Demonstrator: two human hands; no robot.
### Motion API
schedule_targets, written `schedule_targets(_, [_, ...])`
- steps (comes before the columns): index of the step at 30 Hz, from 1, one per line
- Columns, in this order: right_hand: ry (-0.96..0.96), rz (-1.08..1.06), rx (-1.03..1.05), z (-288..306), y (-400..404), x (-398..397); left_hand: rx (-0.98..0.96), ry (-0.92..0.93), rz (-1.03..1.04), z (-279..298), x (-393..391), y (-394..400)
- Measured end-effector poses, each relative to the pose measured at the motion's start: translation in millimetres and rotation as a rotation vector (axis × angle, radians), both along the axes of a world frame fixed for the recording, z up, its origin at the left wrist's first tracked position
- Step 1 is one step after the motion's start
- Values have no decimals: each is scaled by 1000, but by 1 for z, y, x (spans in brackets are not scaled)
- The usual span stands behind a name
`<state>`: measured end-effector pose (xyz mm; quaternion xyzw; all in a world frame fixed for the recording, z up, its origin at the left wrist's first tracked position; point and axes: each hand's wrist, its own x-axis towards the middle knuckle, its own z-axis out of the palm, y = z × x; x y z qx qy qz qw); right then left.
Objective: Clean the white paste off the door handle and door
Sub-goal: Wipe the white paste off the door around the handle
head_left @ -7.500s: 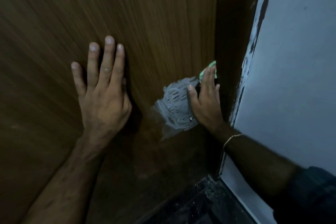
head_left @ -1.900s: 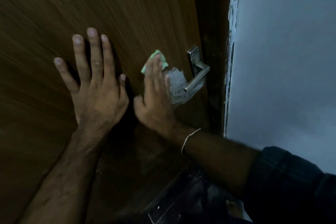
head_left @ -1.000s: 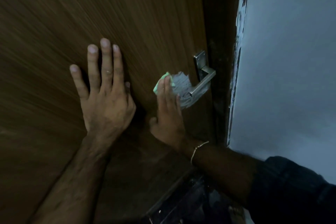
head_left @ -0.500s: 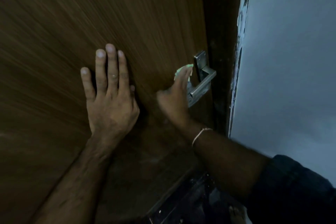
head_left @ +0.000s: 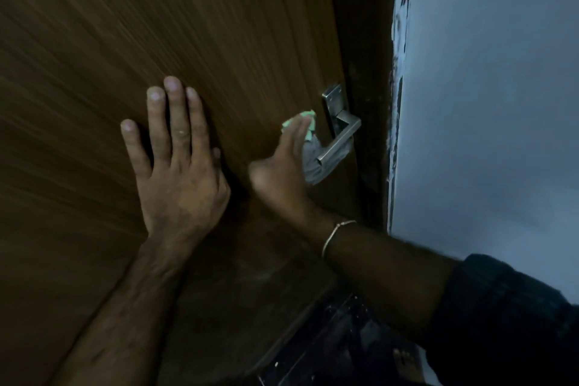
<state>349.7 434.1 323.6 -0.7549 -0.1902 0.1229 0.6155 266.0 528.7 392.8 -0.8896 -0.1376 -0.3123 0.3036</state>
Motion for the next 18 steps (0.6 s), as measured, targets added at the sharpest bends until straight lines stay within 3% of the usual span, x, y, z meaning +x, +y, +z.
schedule_targets(3, [-213, 85, -34, -9, -3, -19, -14, -10, -2, -2, -2, 0])
schedule_targets(6, [-133, 25, -33, -10, -2, -26, 11, -6, 4, 0, 0, 1])
schedule_targets(9, [-206, 83, -92, -14, 1, -43, -9, -6, 1, -2, -1, 1])
schedule_targets(13, [-98, 88, -67, -15, 4, -51, 17, -9, 8, 0, 0, 2])
schedule_targets(16, [-165, 108, -81, -21, 8, -58, -12, 6, 3, -3, 0, 1])
schedule_targets(18, [-66, 98, -108, -24, 10, -59, -20, 16, 5, -2, -2, 1])
